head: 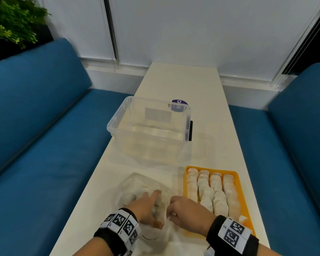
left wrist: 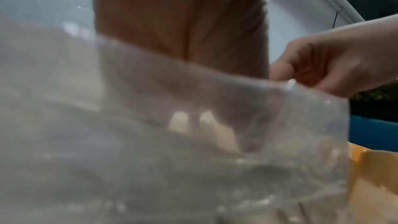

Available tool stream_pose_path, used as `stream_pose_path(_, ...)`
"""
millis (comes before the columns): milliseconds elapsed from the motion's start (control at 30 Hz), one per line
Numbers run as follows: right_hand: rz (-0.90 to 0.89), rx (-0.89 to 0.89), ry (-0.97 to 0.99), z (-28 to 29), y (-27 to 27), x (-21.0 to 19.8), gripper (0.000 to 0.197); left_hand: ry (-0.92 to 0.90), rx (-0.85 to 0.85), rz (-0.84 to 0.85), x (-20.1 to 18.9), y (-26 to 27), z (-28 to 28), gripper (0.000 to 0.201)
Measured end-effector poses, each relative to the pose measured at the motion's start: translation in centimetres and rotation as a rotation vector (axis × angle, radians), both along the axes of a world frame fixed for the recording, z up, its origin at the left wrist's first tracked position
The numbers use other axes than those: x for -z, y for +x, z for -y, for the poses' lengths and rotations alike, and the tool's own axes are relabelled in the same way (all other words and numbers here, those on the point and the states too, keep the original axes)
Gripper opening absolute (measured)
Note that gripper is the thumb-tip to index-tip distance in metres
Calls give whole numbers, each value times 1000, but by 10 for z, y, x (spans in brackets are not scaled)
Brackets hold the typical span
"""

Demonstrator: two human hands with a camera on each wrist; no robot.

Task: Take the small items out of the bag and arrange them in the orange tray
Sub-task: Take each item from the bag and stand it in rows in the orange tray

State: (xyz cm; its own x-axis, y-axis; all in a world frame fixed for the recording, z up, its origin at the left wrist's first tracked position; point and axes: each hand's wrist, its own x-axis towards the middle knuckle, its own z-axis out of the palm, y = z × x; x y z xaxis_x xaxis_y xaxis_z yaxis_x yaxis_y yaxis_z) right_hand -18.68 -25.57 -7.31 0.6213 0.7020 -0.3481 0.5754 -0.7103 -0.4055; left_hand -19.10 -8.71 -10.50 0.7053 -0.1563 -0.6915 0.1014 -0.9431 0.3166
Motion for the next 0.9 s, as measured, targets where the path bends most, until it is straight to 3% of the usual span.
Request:
stream_pose_path(100, -26, 19, 25, 2, -1, 0, 25, -50, 33, -12, 8, 0, -2, 84)
stream_pose_path(200, -28, 27, 42, 4, -1, -3, 25, -215, -94, 92, 12, 1, -9, 45)
stream_pose_path(267, -30, 21, 53, 5, -1, -4, 25, -243, -148, 191, 12, 1, -11, 32)
stream_pose_path(333, -21, 21, 54, 6, -1, -4, 25, -237, -195, 222, 11, 1, -11, 34)
stream_pose_path(467, -13, 32, 39, 4, -1, -3, 25, -44, -55, 3, 11, -2, -6, 86)
stream_pose_path(567, -15, 28, 18, 2, -3, -2, 25, 10, -30, -31, 11, -5, 4, 101)
stream_pose_path(633, -17, 27, 7, 3, -3, -1, 24, 16, -58, 50, 13, -10, 12, 98)
stream_pose_path(733, -25, 33, -8, 6, -5, 1, 25, -14, -96, 208, 18, -16, 15, 72)
stream_pose_path(900, -49, 49, -1, 14, -5, -5, 23, -167, -218, 237, 20, -13, -1, 43)
